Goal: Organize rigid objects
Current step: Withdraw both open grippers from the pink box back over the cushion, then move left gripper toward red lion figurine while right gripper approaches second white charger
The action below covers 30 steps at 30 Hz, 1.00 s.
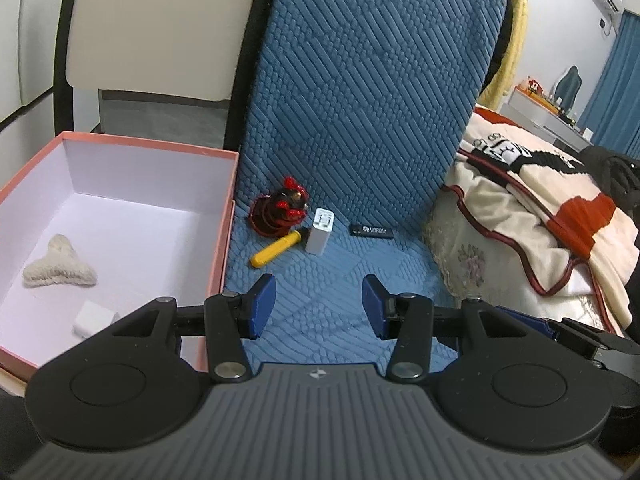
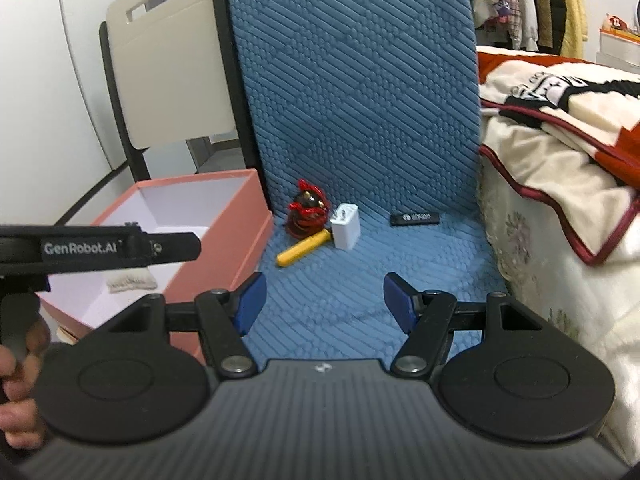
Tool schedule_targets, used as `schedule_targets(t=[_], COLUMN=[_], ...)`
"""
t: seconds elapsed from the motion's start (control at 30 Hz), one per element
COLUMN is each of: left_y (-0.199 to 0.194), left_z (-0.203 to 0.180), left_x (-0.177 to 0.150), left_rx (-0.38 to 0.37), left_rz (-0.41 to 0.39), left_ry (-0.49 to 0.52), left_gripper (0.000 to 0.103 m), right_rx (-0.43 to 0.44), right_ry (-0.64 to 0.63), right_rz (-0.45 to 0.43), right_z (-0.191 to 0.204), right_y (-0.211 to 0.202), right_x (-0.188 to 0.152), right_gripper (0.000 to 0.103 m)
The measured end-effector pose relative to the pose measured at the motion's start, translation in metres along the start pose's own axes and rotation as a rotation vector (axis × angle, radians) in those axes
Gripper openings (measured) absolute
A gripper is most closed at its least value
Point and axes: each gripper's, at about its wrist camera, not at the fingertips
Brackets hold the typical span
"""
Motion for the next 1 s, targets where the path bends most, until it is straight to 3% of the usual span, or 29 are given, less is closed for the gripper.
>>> schedule_targets(t=[0.53,1.0], left_y=[0.022,0.066], left_z=[-0.017,-0.014], left_x=[-0.030,-0.026], left_rx=[0.015,0.065], left_rz=[0.042,0.035], left_ry=[0.012,0.064], left_gripper=[0.054,0.054], right_rx=[-0.004,0.044], right_ry=[0.042,0.183], right_rz=[0.014,0.033], right_z=[-0.026,-0.051], right_y=[0.005,0.038], right_x=[-0.033,-0.026], right_gripper=[0.067,0.067])
Point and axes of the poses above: each gripper's, at about its wrist camera, not at the fingertips, and y roughly the way its jaws point, z to its left, x to its top
